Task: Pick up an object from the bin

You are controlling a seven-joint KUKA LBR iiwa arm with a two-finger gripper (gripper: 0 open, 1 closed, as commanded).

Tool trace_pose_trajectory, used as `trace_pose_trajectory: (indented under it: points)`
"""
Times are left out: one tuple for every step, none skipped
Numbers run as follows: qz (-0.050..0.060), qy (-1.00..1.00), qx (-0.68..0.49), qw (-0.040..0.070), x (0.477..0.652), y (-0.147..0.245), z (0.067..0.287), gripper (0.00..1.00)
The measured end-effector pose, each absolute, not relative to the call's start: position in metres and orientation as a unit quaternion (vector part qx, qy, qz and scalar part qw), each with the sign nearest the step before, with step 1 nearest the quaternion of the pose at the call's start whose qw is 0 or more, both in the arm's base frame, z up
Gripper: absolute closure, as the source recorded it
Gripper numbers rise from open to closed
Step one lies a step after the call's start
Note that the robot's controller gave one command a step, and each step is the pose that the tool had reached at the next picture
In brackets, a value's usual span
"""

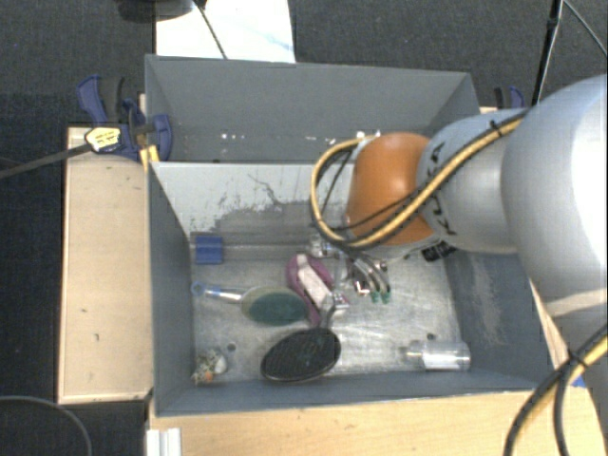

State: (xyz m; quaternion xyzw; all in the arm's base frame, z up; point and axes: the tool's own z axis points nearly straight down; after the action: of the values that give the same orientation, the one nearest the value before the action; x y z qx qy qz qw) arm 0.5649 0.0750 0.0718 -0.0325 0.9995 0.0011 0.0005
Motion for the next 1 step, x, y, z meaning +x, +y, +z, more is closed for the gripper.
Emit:
trace_pose_trajectory:
  points:
    - [0.001,0.998,0.070,0.003,0.5497,0.1312,0.0971,0.00]
